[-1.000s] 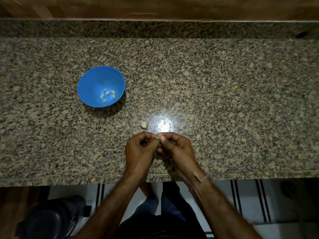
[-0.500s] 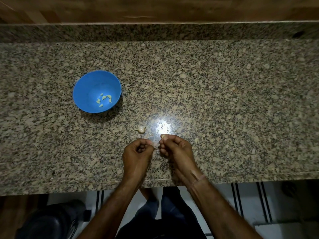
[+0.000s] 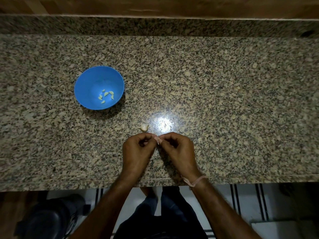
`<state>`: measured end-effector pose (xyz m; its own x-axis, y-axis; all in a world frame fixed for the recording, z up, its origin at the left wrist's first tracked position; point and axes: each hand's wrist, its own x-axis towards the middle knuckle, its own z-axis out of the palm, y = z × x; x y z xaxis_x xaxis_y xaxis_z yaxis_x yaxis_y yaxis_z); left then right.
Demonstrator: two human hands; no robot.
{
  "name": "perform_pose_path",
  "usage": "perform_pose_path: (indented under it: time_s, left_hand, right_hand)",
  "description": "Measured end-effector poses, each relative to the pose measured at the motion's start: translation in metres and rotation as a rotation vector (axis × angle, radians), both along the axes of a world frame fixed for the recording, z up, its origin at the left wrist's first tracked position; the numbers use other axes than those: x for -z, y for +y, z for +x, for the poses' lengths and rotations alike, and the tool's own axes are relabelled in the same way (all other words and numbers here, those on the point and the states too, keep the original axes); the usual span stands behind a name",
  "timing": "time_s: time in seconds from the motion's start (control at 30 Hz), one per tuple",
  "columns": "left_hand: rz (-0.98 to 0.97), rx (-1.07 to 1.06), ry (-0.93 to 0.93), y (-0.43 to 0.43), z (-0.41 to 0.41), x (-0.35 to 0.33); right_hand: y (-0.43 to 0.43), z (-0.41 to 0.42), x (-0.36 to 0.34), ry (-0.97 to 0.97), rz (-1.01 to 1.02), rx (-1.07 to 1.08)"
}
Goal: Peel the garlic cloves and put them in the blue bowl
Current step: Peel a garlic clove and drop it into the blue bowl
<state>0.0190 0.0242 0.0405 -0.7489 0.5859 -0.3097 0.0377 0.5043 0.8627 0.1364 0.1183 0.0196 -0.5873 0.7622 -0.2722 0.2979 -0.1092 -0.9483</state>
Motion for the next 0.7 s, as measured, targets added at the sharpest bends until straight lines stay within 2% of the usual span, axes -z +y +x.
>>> perform_pose_path:
  time_s: [0.13,0.23,0.7]
  left_hand:
    - [-0.055,0.111,0.188,-0.003,-0.007,0.001]
    - [-0.090,0.141,0.230,-0.003,-0.011,0.002]
    - [-0.070,0.047,0.168,-0.006,-0.003,0.004]
  right_hand:
    - [-0.001,-0.003,-0.004,-0.038,0.117,-0.026]
    - [-0.002,-0.004,-0.006,-0.041,0.152,-0.034]
    - [-0.014,-0.007,-0.002,-0.049,0.242,-0.002]
